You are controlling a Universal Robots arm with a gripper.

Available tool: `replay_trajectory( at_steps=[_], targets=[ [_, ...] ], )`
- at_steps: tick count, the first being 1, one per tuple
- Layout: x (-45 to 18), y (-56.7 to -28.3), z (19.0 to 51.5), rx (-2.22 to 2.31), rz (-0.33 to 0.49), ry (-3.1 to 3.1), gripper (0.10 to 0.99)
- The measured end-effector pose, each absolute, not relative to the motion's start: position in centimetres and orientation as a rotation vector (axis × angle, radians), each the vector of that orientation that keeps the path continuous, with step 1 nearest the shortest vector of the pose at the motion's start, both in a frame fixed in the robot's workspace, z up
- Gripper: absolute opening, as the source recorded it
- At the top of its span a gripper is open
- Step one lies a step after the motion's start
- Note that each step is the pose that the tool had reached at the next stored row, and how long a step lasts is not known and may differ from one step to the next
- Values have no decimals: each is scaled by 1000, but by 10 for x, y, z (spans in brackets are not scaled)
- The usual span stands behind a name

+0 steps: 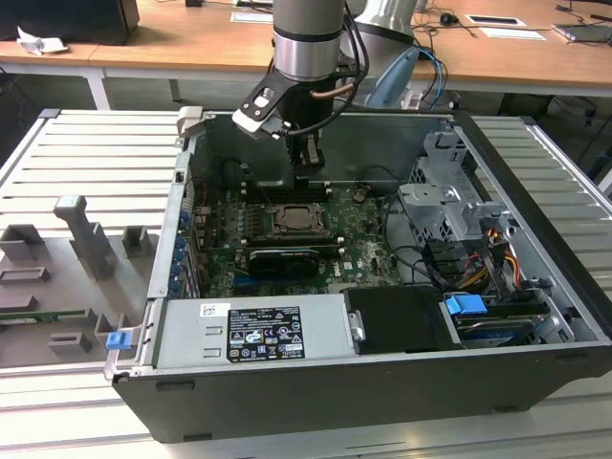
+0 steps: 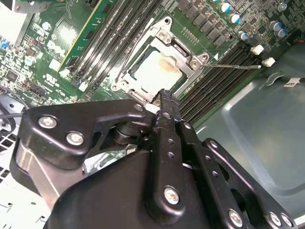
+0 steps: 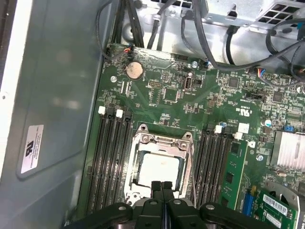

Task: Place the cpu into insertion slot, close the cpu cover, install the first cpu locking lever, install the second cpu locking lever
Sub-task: 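Install the first cpu locking lever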

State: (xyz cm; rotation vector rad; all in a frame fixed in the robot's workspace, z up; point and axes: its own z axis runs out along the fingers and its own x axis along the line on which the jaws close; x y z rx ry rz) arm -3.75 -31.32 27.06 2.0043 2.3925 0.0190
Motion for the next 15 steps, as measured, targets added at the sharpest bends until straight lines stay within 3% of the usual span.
replay_trajectory(
  at_steps=[15],
  targets=[
    [-37,-313,271,1866,21,2503,106]
  ],
)
